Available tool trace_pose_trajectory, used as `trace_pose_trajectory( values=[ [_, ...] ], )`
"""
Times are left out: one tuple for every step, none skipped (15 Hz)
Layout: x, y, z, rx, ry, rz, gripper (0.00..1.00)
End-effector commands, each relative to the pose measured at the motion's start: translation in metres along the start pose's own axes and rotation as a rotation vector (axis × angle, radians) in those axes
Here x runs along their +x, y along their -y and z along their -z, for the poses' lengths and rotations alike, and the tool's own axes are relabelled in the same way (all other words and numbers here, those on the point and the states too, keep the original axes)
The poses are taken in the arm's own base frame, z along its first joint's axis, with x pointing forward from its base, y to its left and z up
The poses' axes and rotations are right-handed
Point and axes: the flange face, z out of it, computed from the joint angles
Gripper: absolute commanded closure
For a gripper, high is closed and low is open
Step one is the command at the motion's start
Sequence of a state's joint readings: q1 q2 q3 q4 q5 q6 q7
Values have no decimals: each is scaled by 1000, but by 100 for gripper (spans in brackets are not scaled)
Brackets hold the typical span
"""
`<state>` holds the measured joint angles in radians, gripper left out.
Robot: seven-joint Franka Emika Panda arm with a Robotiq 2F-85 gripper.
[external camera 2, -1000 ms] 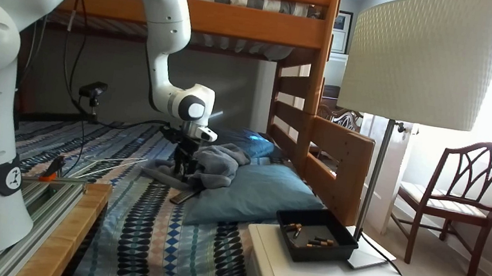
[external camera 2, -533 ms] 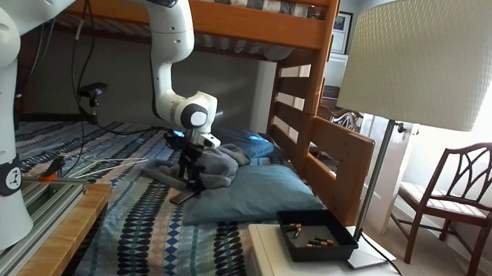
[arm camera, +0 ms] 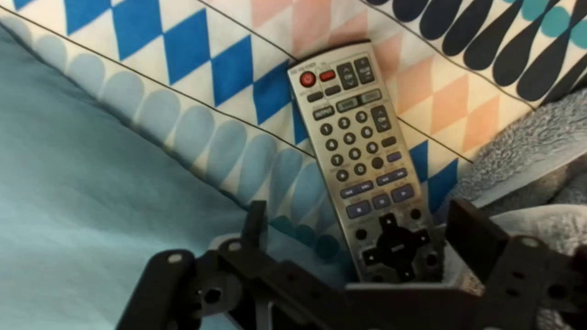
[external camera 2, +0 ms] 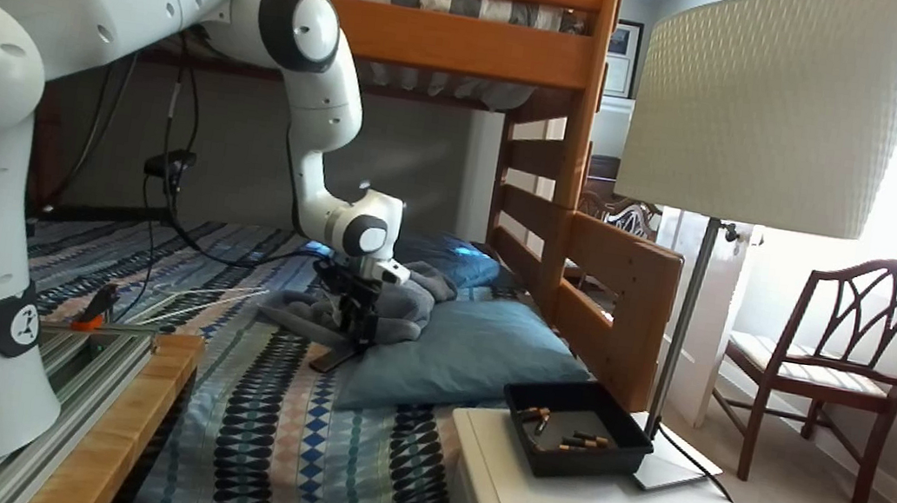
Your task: Put the grey remote control on the nightstand.
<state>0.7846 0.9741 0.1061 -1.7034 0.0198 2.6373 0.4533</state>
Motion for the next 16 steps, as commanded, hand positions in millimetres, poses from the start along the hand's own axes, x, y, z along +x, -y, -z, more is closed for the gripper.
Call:
trace_pose_trajectory(
  values=[
    [13, 24, -20, -19, 40, 116, 0],
    [13, 28, -25, -23, 58, 166, 0],
    [13, 31, -28, -35, 72, 204, 0],
    [14, 32, -33, -47, 88, 244, 0],
    [14, 34, -36, -63, 103, 281, 0],
    [14, 33, -42, -85, 123, 325, 0],
    [14, 33, -45, -106, 138, 358, 0],
    [15, 32, -49, -131, 158, 396, 0],
    [14, 29, -52, -161, 180, 432, 0],
    [15, 27, -54, -189, 197, 464, 0],
    [16, 26, -57, -210, 206, 489, 0],
    [18, 27, -59, -230, 211, 514, 0],
    [19, 28, -60, -244, 214, 534, 0],
    [20, 32, -61, -250, 210, 543, 0],
    [23, 35, -62, -251, 201, 548, 0],
    [25, 38, -62, -252, 196, 548, 0]
  ],
)
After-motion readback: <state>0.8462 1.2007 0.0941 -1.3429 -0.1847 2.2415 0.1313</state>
